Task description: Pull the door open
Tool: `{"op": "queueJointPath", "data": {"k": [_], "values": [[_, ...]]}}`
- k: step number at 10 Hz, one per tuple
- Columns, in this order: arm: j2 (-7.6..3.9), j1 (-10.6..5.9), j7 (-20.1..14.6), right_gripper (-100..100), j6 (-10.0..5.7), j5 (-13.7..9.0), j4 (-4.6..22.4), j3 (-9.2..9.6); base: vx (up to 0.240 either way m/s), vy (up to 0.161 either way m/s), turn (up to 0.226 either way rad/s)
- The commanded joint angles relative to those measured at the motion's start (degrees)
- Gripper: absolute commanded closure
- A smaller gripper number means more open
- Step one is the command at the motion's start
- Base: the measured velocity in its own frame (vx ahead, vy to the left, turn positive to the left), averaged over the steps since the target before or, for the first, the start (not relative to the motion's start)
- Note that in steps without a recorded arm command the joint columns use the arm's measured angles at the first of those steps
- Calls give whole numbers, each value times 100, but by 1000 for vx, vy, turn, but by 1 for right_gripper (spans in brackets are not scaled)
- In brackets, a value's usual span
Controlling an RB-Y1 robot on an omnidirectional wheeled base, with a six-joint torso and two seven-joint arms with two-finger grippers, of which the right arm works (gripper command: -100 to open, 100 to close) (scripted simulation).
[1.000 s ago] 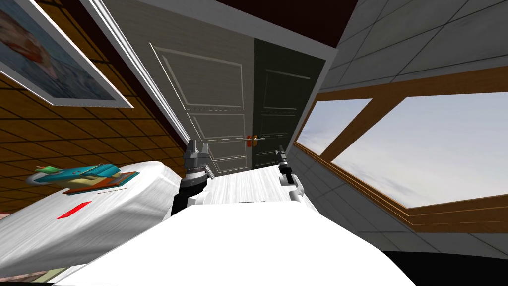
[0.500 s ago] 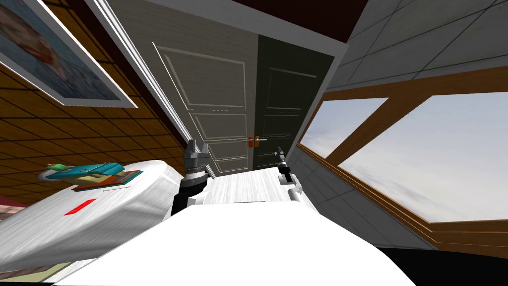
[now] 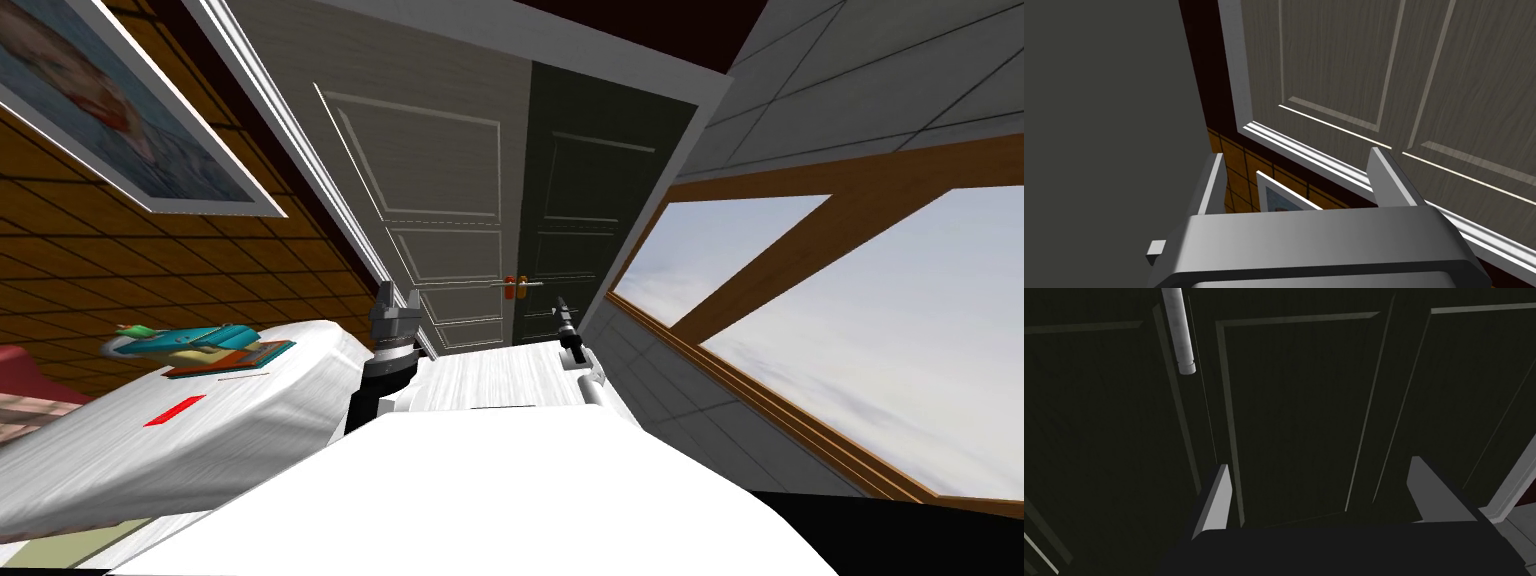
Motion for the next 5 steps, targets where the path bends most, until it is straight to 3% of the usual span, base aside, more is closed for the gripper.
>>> {"op": "queueJointPath", "data": {"k": [1, 5], "values": [[-30, -120, -55, -100, 37, 43, 250, -32, 58, -9, 90], [-72, -522, -191, -100, 155, 192, 996, -135, 97, -12, 105]]}}
